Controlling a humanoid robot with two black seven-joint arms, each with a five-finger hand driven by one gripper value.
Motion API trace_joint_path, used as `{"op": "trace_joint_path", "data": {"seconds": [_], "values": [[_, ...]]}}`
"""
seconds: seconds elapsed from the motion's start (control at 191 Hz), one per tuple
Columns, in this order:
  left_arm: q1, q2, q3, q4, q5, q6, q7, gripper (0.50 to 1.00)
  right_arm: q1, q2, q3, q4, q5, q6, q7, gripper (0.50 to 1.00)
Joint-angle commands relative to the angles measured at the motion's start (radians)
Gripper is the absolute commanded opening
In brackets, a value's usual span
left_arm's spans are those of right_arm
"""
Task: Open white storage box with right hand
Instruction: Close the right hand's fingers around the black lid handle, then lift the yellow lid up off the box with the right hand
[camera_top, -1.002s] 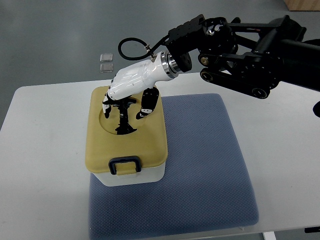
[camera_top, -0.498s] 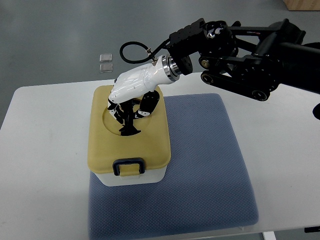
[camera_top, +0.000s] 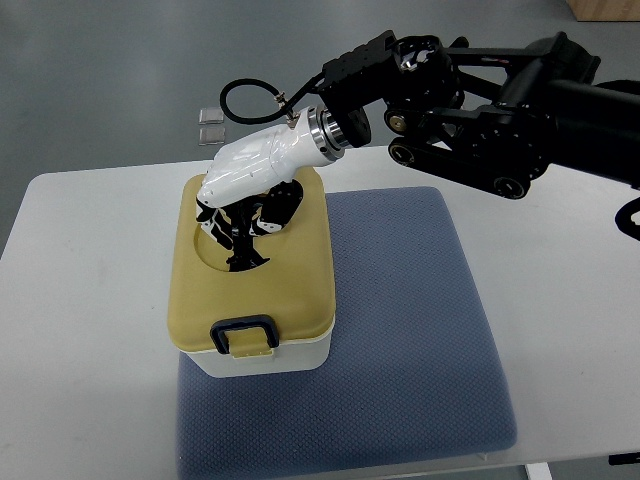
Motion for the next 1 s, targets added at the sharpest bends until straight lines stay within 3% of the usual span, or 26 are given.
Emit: {"op": "trace_joint_path", "data": {"seconds": [0.0,0.545,0.997], "values": [[0.000,0.000,0.000,0.000,0.000,0.000,0.000,1.000,0.025,-0.006,0.003,0.002,0.003,0.001,0.011,0.500],[0.000,0.000,0.000,0.000,0.000,0.000,0.000,1.000,0.077,-0.029,0.116,-0.041,0.030,0.031,0.011,0.500],[0.000,0.000,0.000,0.000,0.000,0.000,0.000,1.000,0.033,-0.309,0.207,-0.084,0.127,0.013,0.011,0.500]]}}
